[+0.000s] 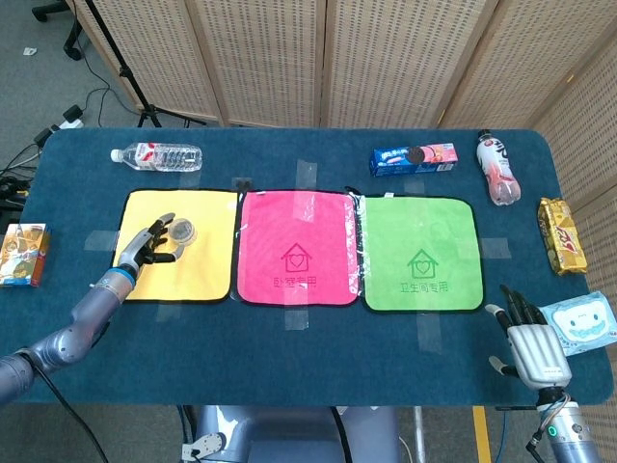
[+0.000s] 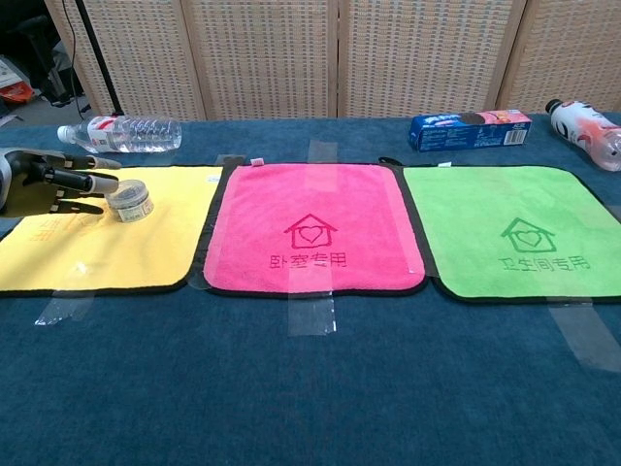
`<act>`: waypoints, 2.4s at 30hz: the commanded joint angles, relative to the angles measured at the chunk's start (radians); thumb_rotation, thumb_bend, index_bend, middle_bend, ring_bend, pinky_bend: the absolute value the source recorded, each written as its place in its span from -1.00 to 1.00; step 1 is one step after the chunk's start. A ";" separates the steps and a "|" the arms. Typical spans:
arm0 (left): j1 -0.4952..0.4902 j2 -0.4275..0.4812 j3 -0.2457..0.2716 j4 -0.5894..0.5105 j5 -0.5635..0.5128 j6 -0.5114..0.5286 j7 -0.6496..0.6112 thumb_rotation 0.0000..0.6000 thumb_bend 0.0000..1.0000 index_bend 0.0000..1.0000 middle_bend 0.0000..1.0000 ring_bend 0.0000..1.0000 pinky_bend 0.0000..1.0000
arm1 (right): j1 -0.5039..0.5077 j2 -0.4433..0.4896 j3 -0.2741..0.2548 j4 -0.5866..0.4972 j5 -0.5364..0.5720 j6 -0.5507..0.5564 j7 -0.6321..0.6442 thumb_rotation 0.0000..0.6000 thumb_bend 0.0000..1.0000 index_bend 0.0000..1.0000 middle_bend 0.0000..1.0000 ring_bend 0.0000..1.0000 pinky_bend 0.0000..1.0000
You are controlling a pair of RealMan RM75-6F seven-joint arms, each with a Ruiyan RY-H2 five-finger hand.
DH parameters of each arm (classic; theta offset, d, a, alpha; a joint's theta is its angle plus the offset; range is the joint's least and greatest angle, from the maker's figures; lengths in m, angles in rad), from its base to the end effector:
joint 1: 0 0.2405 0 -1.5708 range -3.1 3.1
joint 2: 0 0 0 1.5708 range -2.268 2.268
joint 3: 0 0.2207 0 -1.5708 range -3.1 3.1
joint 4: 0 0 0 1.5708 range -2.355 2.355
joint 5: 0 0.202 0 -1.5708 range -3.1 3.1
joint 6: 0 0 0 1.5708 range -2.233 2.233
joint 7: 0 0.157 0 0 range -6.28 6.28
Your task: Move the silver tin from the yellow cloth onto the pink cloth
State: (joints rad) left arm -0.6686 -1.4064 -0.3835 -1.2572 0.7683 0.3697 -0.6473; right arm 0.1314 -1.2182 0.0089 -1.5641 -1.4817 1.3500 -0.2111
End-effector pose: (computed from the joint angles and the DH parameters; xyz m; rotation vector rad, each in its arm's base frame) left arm -0.2235 0.3752 0.0234 -0.8959 -2.2163 -1.0609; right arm -0.2797 -0.1930 0.1015 1.5619 -0.8779 0.7066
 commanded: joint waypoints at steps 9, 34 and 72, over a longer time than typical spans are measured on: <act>-0.018 -0.005 0.000 -0.027 -0.023 0.012 0.025 1.00 -0.09 -1.00 -1.00 -1.00 -0.91 | 0.003 -0.002 -0.003 0.003 -0.001 -0.007 0.000 1.00 -0.64 -0.58 -1.00 -1.00 -0.66; -0.060 -0.023 0.029 -0.111 -0.084 0.058 0.096 1.00 -0.08 -1.00 -1.00 -1.00 -0.91 | 0.008 -0.007 -0.007 0.007 0.000 -0.019 -0.002 1.00 -0.64 -0.58 -1.00 -1.00 -0.66; -0.120 -0.043 0.044 -0.244 -0.142 0.138 0.181 1.00 -0.08 -1.00 -1.00 -1.00 -0.91 | 0.013 -0.013 -0.015 0.013 -0.002 -0.031 -0.004 1.00 -0.65 -0.58 -1.00 -1.00 -0.66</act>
State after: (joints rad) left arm -0.7883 -1.4487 -0.3399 -1.5005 0.6268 0.5072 -0.4662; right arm 0.1445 -1.2315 -0.0063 -1.5514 -1.4839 1.3190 -0.2155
